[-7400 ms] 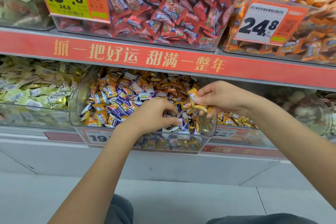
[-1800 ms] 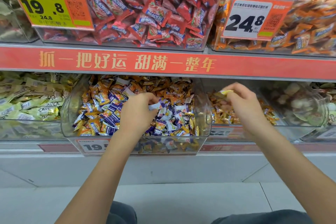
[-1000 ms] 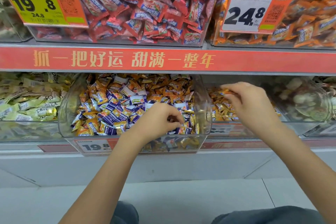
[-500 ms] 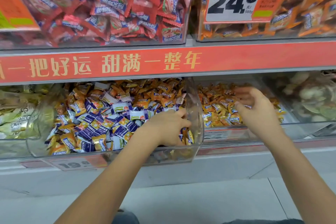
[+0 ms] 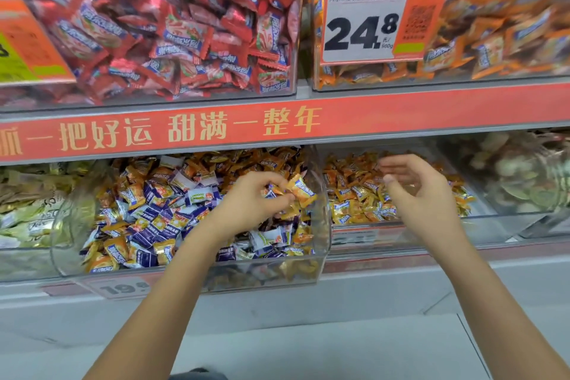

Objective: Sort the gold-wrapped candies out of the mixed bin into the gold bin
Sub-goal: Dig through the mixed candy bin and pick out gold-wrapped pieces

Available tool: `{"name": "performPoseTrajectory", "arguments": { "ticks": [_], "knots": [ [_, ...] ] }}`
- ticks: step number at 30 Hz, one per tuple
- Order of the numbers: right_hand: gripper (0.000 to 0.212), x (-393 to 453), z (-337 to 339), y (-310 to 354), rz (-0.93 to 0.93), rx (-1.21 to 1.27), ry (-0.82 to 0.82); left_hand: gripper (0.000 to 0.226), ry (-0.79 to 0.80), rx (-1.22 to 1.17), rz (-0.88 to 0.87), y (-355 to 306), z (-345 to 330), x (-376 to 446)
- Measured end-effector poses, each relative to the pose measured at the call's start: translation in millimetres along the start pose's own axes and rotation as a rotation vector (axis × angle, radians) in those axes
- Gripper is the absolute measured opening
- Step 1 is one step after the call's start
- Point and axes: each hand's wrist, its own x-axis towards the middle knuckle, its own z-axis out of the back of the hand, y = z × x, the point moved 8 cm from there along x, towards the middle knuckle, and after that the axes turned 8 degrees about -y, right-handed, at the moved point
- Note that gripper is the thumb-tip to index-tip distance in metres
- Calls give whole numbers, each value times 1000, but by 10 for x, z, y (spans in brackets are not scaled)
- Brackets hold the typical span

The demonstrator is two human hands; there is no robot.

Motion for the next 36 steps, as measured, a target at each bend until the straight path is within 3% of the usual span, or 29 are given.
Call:
{"name": "performPoseTrajectory", "arguments": {
  "ticks": [2,4,7,9,13,16,19,20,23,26,29,32,36],
  "knots": [
    [28,-97,21,354,124,163,-29,11,-81,-83,25,-41,144,-12],
    [32,-255,-115,768,333,204,48,14,-105,-161,53,-96,194,-47],
    [60,-531,-626,1089,600,-39,315,13,-86,-247,34,-210,167,-97],
    [72,-619,-856,1070,665,-183,389,15,-46,-307,43,-231,128,-133],
    [64,-656,-972,950,679,-169,423,25,104,-404,34,-247,17,-177],
    [45,-601,-947,903,585,-10,468,9,204,-534,64,-165,-34,-203],
    [33,-559,-910,866,531,67,457,55,236,-634,105,-99,5,-222],
    [32,-550,-903,850,519,81,442,58,241,-640,100,-83,13,-227],
    [27,-574,-877,820,528,92,359,35,252,-675,115,-81,26,-255],
    [25,-679,-860,826,709,-46,259,34,310,-642,120,-89,6,-288],
    [37,-705,-946,816,752,-172,299,25,333,-548,128,-77,13,-309],
    [54,-693,-977,838,771,-279,285,33,333,-538,120,-101,56,-331],
    [33,-688,-914,820,775,-240,227,44,356,-643,203,-127,43,-356]
  ]
}}
